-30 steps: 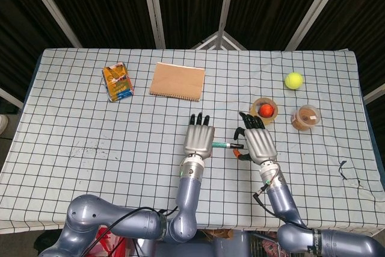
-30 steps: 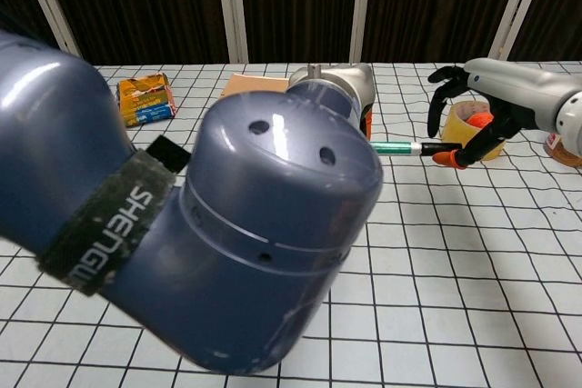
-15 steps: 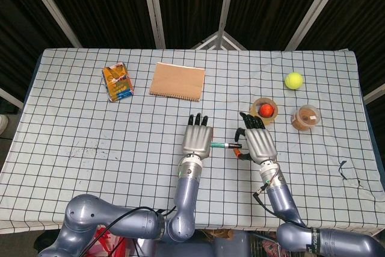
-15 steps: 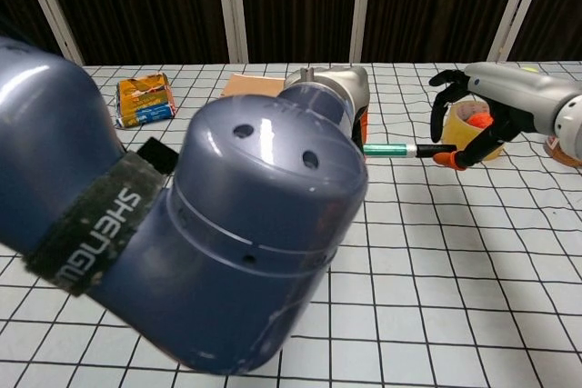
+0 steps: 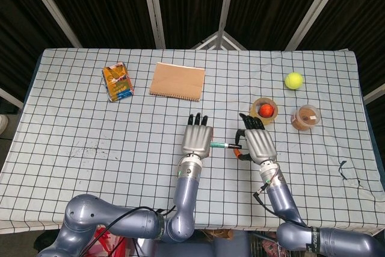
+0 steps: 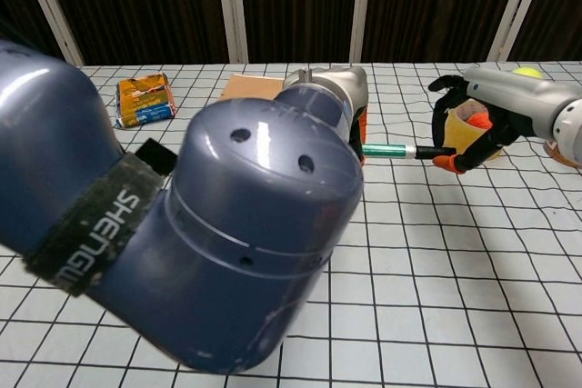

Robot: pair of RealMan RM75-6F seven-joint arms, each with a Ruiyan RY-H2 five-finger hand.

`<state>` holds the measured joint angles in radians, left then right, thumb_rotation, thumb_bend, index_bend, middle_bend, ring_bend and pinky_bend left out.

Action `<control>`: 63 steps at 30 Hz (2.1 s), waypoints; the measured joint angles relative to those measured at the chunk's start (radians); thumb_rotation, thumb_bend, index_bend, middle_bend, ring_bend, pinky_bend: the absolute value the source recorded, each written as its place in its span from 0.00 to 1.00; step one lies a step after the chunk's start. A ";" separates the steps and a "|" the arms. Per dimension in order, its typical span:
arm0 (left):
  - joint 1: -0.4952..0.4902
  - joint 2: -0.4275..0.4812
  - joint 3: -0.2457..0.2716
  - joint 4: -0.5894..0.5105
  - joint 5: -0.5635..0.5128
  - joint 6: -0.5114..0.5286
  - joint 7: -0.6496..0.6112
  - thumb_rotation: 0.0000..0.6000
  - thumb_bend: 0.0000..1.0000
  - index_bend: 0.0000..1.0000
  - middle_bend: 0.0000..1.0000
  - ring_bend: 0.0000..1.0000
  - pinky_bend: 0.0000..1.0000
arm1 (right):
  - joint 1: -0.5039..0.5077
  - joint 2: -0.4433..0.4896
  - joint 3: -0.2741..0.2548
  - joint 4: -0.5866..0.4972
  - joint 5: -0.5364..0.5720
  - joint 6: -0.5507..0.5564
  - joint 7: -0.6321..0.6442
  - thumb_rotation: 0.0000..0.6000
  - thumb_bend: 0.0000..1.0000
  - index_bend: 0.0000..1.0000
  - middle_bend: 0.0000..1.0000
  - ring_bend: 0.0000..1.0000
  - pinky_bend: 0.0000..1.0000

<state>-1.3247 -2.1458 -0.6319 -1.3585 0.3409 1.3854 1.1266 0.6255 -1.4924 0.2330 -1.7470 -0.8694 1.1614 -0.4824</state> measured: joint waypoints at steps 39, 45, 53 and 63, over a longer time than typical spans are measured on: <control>0.172 0.176 0.119 -0.190 0.026 -0.047 -0.067 1.00 0.52 0.05 0.00 0.00 0.00 | -0.046 0.066 -0.012 0.089 0.126 -0.034 0.061 1.00 0.30 0.08 0.04 0.00 0.00; 0.219 0.259 0.129 -0.318 0.058 0.004 -0.082 1.00 0.52 0.03 0.00 0.00 0.00 | -0.087 0.112 -0.007 0.075 0.049 0.025 0.122 1.00 0.30 0.12 0.04 0.00 0.00; 0.423 0.558 0.197 -0.628 0.126 0.104 -0.152 1.00 0.52 0.05 0.00 0.00 0.00 | -0.205 0.217 -0.057 0.147 -0.120 0.131 0.233 1.00 0.30 0.13 0.04 0.00 0.00; 0.787 0.982 0.410 -0.774 0.402 0.107 -0.498 1.00 0.52 0.06 0.00 0.00 0.00 | -0.323 0.294 -0.155 0.250 -0.330 0.216 0.375 1.00 0.30 0.13 0.04 0.00 0.00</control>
<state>-0.5377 -1.1634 -0.2221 -2.1328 0.7424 1.4919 0.6282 0.3024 -1.1980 0.0777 -1.4967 -1.1996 1.3776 -0.1078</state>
